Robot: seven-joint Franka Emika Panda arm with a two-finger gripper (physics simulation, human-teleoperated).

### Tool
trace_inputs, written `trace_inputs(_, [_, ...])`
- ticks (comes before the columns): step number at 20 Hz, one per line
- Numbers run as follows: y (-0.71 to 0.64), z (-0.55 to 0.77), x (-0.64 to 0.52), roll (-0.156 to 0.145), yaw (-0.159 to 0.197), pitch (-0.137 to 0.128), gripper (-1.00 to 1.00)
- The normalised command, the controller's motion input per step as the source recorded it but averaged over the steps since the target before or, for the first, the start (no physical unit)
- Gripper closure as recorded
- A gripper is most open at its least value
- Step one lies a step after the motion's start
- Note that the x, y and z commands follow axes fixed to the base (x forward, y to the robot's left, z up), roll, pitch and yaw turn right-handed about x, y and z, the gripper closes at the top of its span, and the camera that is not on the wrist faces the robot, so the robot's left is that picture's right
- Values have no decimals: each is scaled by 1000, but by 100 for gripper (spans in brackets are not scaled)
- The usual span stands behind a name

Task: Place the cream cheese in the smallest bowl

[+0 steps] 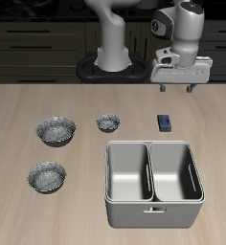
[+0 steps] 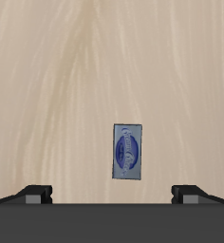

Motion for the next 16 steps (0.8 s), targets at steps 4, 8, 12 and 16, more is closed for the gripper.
trace_inputs(4, [-20,-380,-58,8,28,7,-100])
trace_inputs(8, [-100,-318,-76,-9,-3,-2,-100])
trace_inputs(12, [-245,-170,21,-28,-9,-23,-100])
trace_inputs(16, [-242,-168,50,-12,-28,19,-100])
